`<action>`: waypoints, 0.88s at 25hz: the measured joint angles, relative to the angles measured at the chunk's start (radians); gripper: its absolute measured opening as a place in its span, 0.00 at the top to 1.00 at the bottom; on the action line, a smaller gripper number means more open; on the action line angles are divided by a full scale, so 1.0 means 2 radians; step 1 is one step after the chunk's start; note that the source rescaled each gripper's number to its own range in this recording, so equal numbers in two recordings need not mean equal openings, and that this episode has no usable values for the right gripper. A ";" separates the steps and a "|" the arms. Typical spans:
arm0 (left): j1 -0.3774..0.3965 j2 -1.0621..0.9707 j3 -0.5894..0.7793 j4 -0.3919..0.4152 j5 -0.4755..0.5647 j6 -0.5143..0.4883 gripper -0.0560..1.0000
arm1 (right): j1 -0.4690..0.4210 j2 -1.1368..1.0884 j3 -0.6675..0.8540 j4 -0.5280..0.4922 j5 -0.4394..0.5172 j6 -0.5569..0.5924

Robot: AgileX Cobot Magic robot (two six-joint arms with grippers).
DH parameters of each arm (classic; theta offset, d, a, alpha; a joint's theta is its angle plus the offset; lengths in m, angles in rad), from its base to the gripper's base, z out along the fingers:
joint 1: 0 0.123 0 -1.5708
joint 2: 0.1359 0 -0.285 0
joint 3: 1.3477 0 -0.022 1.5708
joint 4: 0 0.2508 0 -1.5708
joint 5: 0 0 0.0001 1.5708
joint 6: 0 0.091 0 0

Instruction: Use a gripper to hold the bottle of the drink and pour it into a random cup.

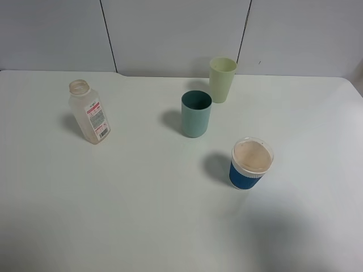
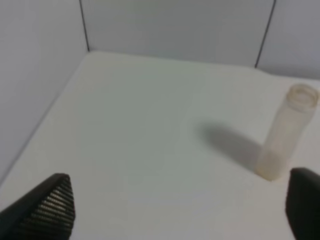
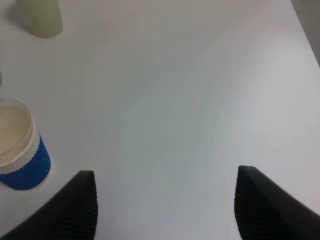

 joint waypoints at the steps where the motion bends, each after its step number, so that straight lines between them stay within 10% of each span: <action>1: 0.000 0.000 0.007 -0.003 0.000 0.000 0.23 | 0.000 0.000 0.000 0.000 0.000 0.000; 22: -0.026 0.000 0.045 -0.021 0.035 0.014 0.19 | 0.000 0.000 0.000 0.000 0.000 0.000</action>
